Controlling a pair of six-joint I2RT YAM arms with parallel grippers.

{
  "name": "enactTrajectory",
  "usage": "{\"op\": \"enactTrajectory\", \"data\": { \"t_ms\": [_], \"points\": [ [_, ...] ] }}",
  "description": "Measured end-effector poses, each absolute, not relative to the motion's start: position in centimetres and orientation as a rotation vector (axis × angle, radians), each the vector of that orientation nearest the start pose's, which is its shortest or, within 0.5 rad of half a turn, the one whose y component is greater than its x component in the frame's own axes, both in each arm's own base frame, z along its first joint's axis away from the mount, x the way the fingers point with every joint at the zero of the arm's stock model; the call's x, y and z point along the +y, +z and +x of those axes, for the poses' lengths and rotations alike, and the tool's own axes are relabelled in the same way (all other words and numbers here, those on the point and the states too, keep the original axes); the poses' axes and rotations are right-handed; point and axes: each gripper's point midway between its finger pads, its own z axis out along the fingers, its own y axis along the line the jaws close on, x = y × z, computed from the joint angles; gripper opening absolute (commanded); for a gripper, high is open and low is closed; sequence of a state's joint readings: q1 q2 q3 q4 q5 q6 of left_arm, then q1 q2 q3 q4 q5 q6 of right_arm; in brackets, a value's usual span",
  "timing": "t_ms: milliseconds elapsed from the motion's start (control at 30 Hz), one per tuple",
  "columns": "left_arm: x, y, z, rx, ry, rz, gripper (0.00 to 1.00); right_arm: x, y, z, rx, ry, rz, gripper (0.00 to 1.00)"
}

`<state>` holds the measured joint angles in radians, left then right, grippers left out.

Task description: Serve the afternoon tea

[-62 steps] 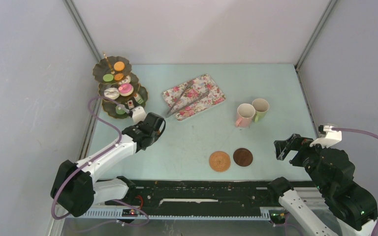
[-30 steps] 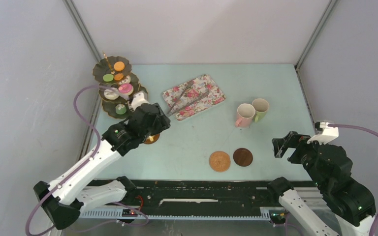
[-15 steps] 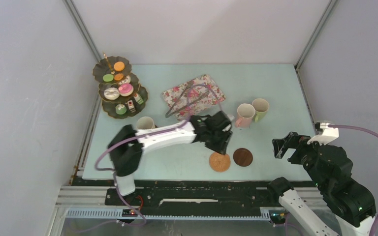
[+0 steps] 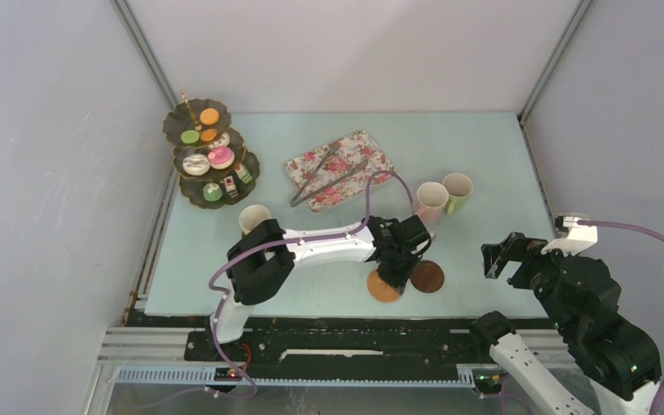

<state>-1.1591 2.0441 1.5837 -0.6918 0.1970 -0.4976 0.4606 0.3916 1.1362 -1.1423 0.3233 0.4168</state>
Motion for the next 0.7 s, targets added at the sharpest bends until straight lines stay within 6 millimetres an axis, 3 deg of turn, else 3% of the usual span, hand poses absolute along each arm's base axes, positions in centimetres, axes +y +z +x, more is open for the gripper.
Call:
{"op": "enactTrajectory", "data": {
  "t_ms": [200, 467, 700],
  "points": [
    [-40.8, 2.9, 12.1, 2.820, -0.520, 1.024, 0.03, 2.1, 29.4, 13.2, 1.949, 0.261, 0.166, 0.98],
    [-41.1, 2.3, 14.0, 2.752, -0.479, 0.963, 0.00, 2.2, 29.4, 13.1, 1.950, 0.269, 0.174, 0.98],
    [-40.1, 2.0, 14.9, 2.745, -0.546, 0.854, 0.00, 2.3, 29.3, 13.0, 1.956, 0.287, 0.199, 0.98]
  ]
}}
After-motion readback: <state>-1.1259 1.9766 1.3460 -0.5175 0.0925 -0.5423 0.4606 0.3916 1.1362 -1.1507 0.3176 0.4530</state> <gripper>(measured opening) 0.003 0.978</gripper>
